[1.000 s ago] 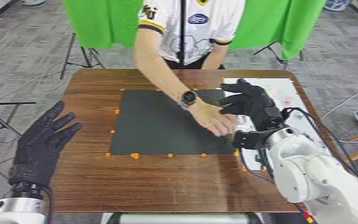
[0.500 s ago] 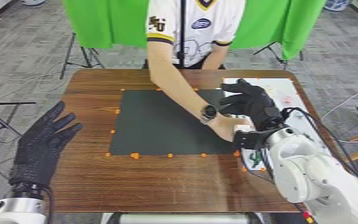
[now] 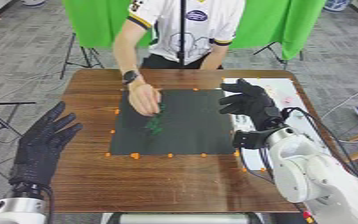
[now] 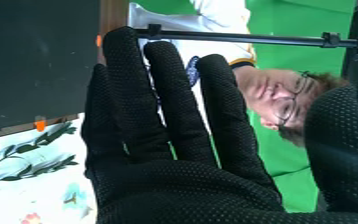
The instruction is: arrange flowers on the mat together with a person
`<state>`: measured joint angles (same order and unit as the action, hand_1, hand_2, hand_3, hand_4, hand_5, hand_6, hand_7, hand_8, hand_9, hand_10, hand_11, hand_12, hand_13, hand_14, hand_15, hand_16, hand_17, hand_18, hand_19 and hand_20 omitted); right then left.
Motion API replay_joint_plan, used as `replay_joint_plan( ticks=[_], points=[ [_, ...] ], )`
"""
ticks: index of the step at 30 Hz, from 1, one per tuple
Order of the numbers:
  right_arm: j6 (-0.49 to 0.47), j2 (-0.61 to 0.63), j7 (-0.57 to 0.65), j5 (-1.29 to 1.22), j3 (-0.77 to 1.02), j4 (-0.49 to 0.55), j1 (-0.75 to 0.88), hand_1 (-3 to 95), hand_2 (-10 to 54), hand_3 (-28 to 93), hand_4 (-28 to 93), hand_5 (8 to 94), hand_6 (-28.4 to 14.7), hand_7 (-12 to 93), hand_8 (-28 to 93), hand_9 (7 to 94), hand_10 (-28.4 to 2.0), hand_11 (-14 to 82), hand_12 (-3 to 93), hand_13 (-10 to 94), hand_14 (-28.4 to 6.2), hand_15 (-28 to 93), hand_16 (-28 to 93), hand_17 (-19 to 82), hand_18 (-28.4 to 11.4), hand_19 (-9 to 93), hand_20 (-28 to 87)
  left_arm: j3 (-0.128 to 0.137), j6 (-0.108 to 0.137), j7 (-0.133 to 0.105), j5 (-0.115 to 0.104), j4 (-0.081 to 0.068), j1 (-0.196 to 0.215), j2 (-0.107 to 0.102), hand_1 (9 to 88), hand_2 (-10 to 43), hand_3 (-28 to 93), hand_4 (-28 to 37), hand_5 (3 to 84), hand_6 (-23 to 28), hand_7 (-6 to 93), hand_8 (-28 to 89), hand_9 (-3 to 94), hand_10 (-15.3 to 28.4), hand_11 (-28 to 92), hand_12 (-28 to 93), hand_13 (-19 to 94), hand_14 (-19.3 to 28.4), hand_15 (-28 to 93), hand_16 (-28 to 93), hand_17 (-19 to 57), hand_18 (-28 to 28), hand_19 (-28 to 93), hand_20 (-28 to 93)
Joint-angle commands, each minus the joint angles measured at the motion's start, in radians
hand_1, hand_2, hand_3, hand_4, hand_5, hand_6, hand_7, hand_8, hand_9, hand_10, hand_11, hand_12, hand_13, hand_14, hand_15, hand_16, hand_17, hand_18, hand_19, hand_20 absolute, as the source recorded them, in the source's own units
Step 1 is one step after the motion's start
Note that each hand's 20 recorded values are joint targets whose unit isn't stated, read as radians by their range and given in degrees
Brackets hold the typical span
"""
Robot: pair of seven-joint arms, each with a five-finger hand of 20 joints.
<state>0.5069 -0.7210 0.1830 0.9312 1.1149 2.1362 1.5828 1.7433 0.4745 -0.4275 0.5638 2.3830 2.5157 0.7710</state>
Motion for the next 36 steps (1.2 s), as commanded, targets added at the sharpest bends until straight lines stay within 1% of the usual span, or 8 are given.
replay_joint_plan(
  ticks=[1,4,8,23,25,26,32,36],
  points=[
    [0.007,0.004,-0.006,0.001,0.001,0.007,0.003,13.6,12.7,75,-24,54.3,-3.0,12,-12,59.2,-20.9,18.2,14.5,49,-21.9,51,9,11,-26.8,58,11,-0.003,0.003,0.0,-0.004,0.002,0.021,0.0,22.4,9.1,74,-24.8,32.0,5.4,10.1,-9,29.1,15.0,19,11,18,21.2,45,-6,-10.3,16.9,37,15],
    [0.004,0.004,-0.007,0.0,-0.001,0.006,0.001,13.6,12.7,75,-24,54.3,-3.0,12,-12,59.2,-20.9,18.2,14.5,49,-21.9,51,9,11,-26.8,58,11,-0.005,0.007,-0.007,-0.008,0.002,0.023,-0.004,22.4,9.1,74,-24.9,32.1,5.4,10.1,-9,29.2,15.0,19,11,18,21.2,44,-6,-10.3,16.9,36,15],
    [0.006,0.005,-0.004,-0.001,0.0,0.007,0.003,13.6,12.7,75,-24,54.3,-3.0,12,-12,59.2,-20.9,18.2,14.6,49,-22.0,51,9,11,-26.8,58,11,-0.001,-0.001,0.018,0.003,0.002,0.014,0.01,22.4,9.1,74,-24.9,32.2,5.5,10.1,-9,29.2,15.0,19,11,18,21.2,45,-6,-10.3,16.9,37,15],
    [0.001,-0.004,0.011,0.011,0.011,0.009,0.012,13.6,12.7,75,-24,54.2,-3.0,12,-12,59.3,-20.9,18.2,14.6,49,-22.0,51,9,11,-26.8,58,11,0.006,-0.016,0.047,0.022,0.0,0.007,0.031,22.5,9.2,74,-24.7,32.5,5.8,10.0,-9,29.2,14.9,19,11,18,21.2,45,-6,-10.3,16.9,37,15],
    [-0.003,-0.009,0.017,0.017,0.013,0.008,0.012,13.6,12.7,75,-24,54.2,-3.0,12,-12,59.3,-20.9,18.2,14.5,49,-22.0,51,9,11,-26.8,58,11,0.006,-0.014,0.045,0.021,0.001,0.01,0.03,22.5,9.3,74,-24.7,32.5,5.8,10.1,-9,29.2,15.0,19,11,18,21.2,44,-6,-10.3,16.9,37,15],
    [-0.001,-0.007,0.014,0.015,0.009,0.007,0.007,13.6,12.7,75,-24,54.2,-3.0,12,-12,59.3,-20.9,18.2,14.5,49,-21.9,51,9,11,-26.8,58,11,0.001,0.001,0.016,-0.005,-0.001,0.016,0.0,22.5,9.2,74,-24.6,32.5,5.8,10.1,-9,29.2,15.0,19,11,18,21.2,44,-6,-10.3,16.9,37,15],
    [-0.003,-0.011,0.019,0.02,0.009,0.006,0.003,13.6,12.7,75,-24,54.2,-3.0,12,-12,59.2,-20.9,18.2,14.6,49,-21.9,51,9,11,-26.8,58,11,0.004,-0.008,0.033,0.011,-0.001,0.01,0.021,22.4,9.3,74,-24.5,32.5,5.8,10.3,-9,29.2,15.0,19,11,18,21.2,45,-6,-10.3,16.9,37,15],
    [-0.003,-0.011,0.02,0.021,0.008,0.006,0.002,13.5,12.7,75,-24,54.3,-3.1,12,-12,59.2,-20.9,18.2,14.5,49,-22.0,51,9,11,-26.8,58,11,0.006,-0.005,0.021,0.006,0.001,0.021,0.016,22.5,9.3,74,-24.5,32.6,5.8,10.2,-9,29.2,15.0,19,11,18,21.2,45,-6,-10.3,16.9,37,15]
  ],
)
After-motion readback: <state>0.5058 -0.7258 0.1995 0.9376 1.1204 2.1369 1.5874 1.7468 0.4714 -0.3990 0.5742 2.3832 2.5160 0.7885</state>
